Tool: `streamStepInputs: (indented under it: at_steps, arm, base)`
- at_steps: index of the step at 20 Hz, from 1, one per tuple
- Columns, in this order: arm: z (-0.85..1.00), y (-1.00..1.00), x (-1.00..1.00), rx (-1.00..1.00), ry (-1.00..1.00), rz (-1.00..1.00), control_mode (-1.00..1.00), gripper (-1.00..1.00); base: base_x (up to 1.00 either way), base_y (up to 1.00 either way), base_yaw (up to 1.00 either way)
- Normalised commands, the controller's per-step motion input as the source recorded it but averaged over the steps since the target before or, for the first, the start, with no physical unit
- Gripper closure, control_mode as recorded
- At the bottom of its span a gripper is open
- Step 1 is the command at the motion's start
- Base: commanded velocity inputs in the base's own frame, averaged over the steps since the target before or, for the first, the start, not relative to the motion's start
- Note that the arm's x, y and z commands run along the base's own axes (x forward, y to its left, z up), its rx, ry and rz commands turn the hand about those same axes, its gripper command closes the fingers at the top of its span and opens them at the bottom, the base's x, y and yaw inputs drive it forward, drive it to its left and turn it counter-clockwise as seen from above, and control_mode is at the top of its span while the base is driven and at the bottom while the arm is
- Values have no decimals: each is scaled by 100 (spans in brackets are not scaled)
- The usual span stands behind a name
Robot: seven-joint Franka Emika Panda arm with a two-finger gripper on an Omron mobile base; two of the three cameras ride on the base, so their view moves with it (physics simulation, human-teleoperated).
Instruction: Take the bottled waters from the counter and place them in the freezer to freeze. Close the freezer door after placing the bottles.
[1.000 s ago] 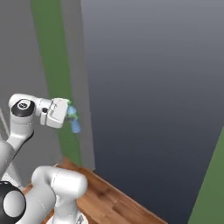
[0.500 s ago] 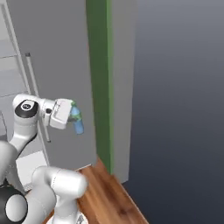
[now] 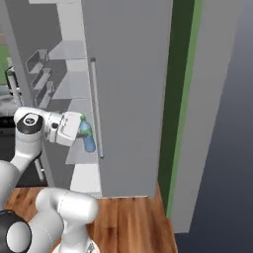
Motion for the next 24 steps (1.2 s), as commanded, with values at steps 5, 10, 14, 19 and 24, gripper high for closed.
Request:
streamStepInputs:
  at_steps: [5, 10, 14, 19, 24]
  arm:
    - [0, 0, 0, 0, 0, 0, 100, 100]
    - [0, 0, 0, 0, 0, 0, 100, 100]
    - [0, 0, 0, 0, 0, 0, 100, 100]
    - [0, 0, 0, 0, 0, 0, 100, 100]
    - [0, 0, 0, 0, 0, 0, 100, 100]
  base:
    - [30, -75, 60]
    - [37, -91, 28]
    - [25, -69, 25]
    - [45, -14, 26]
    - [72, 3, 18]
